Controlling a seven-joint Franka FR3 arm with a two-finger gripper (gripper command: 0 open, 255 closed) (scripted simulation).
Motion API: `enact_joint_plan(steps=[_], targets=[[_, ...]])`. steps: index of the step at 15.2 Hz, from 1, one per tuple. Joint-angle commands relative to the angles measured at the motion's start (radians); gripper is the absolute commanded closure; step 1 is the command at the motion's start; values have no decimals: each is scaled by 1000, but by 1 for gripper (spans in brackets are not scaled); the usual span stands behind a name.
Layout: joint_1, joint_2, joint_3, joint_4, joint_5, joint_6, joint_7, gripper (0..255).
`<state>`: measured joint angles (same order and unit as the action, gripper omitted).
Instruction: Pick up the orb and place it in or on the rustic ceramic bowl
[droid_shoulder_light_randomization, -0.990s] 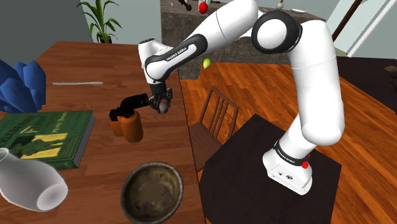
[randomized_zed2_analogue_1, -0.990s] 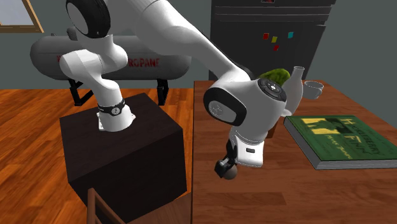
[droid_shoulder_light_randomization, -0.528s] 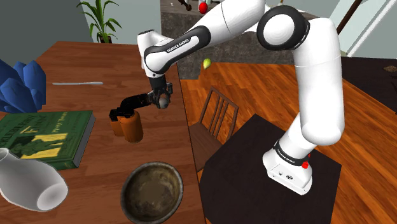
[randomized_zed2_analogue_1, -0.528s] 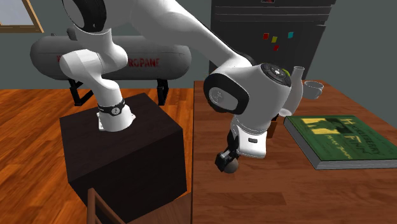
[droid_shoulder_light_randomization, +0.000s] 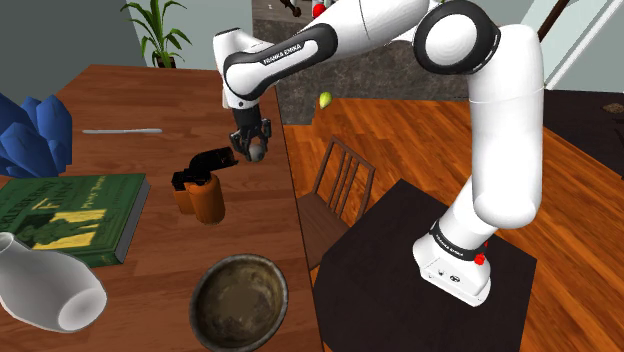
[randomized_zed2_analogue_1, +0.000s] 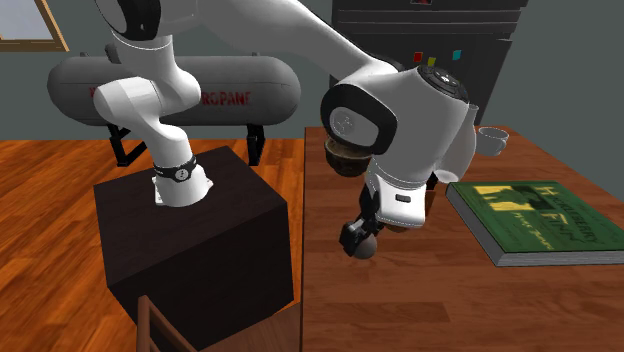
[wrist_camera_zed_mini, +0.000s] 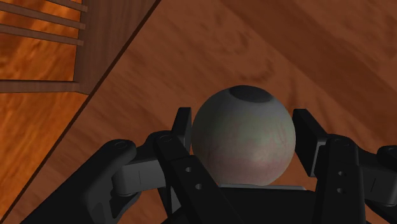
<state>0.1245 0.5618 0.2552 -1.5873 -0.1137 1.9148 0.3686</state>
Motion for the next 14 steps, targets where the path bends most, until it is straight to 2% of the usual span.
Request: enact_joint_plan(steps=[1,14], targets=[[-1,-12,2,13,3,-25,-2,255],[-3,-74,11,96,20,-168,-9,255]])
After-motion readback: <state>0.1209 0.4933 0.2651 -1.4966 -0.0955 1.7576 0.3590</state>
